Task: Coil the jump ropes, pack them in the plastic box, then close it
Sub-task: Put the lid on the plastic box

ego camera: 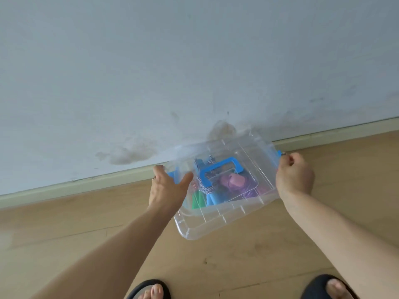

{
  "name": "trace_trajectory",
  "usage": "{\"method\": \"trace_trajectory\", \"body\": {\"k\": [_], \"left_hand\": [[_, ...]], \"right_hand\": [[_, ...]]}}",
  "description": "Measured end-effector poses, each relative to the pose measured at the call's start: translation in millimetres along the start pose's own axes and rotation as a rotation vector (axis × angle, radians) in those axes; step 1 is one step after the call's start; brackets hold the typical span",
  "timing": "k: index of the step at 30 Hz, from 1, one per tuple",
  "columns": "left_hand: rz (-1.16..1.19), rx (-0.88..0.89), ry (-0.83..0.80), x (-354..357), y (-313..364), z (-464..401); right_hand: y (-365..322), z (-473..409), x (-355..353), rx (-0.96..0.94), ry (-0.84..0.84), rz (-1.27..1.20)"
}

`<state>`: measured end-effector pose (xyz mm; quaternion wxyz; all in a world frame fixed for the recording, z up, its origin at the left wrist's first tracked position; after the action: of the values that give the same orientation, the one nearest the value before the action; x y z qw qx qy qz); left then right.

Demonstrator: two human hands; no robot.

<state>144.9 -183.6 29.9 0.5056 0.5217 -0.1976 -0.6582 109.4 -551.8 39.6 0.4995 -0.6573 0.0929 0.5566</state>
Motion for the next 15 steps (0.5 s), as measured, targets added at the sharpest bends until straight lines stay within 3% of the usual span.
{"method": "trace_trajectory", "body": {"k": [5,9,15], "left_hand": [[0.096,0.028,0.067,-9.6,6.1,-1.7],[0.138,0.022,0.106,-10.8,17.6,-4.4],[0.106,-0.008,0.103,-1.8,11.3,-2.3]], "right_hand": [[-14.2,10.1,-0.1,-0.151,-0.045,0.112],[-20.9,15.4,-5.1,-0.288,0.010,0.247],[-2.0,10.8,0.1,-0.175,0.021,0.150]]}}
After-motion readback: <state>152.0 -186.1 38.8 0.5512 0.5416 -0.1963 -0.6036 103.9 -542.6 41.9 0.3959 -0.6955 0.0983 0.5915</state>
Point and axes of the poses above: each hand's wrist, its own z-axis away from the middle knuckle, its own x-axis out of the palm, y = z × x, the point moved 10 cm from there along -z, towards the middle knuckle, and after that the axes turned 15 degrees about z, right-handed, at the moved point
